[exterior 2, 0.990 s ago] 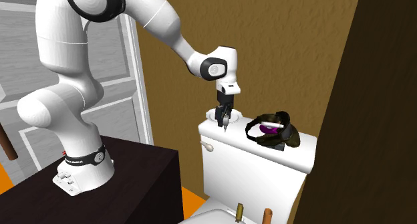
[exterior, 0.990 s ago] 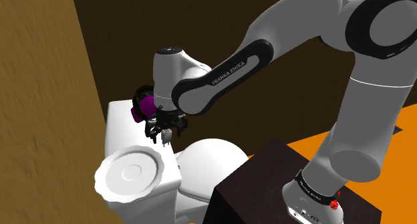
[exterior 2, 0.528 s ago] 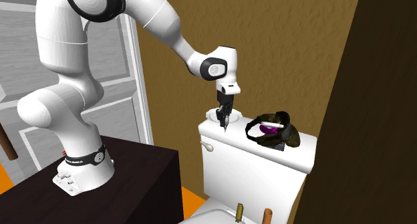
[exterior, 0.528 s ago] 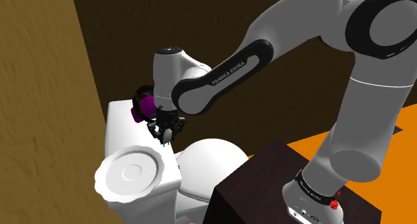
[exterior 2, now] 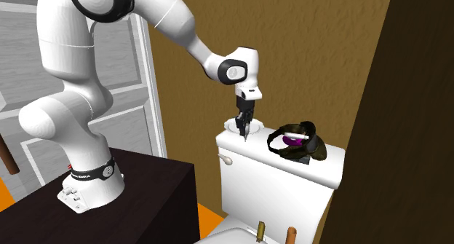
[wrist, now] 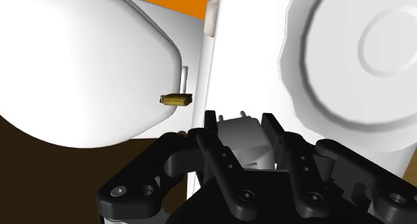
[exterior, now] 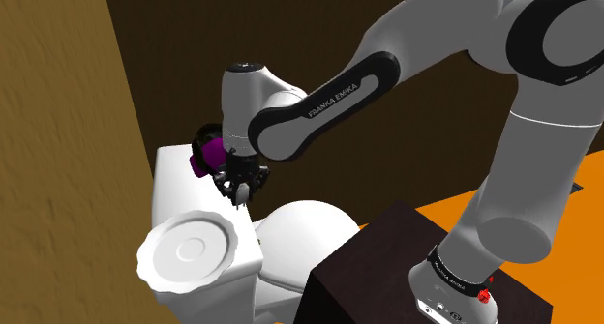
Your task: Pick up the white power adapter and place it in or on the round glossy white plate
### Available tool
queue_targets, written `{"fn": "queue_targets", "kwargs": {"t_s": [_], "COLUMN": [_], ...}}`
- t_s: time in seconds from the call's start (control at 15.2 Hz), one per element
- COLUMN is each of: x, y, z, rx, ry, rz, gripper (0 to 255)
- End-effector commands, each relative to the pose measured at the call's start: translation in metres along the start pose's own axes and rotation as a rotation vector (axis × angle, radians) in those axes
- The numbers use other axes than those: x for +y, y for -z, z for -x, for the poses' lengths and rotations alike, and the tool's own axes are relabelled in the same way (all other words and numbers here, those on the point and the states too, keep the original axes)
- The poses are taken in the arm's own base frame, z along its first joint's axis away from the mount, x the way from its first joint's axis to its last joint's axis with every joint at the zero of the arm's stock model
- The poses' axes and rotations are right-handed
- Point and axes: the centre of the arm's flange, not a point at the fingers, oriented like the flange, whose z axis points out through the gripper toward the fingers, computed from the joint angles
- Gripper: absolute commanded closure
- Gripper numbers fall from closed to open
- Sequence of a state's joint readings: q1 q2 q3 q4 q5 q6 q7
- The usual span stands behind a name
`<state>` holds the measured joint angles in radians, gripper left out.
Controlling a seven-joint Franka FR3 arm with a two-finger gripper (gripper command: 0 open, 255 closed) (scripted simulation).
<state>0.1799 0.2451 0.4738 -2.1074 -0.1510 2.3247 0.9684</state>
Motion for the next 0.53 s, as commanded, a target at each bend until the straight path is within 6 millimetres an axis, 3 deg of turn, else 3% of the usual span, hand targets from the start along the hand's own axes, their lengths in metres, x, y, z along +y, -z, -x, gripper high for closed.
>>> {"fn": "queue_targets", "kwargs": {"t_s": [0.0, 0.46], "x": [0.0, 0.0], "y": [0.01, 0.047], "z": [0.0, 0.0], "rx": [0.0, 0.0], "ry": [0.0, 0.0], "rz": [0.0, 0.0], "gripper": [255, 255]}}
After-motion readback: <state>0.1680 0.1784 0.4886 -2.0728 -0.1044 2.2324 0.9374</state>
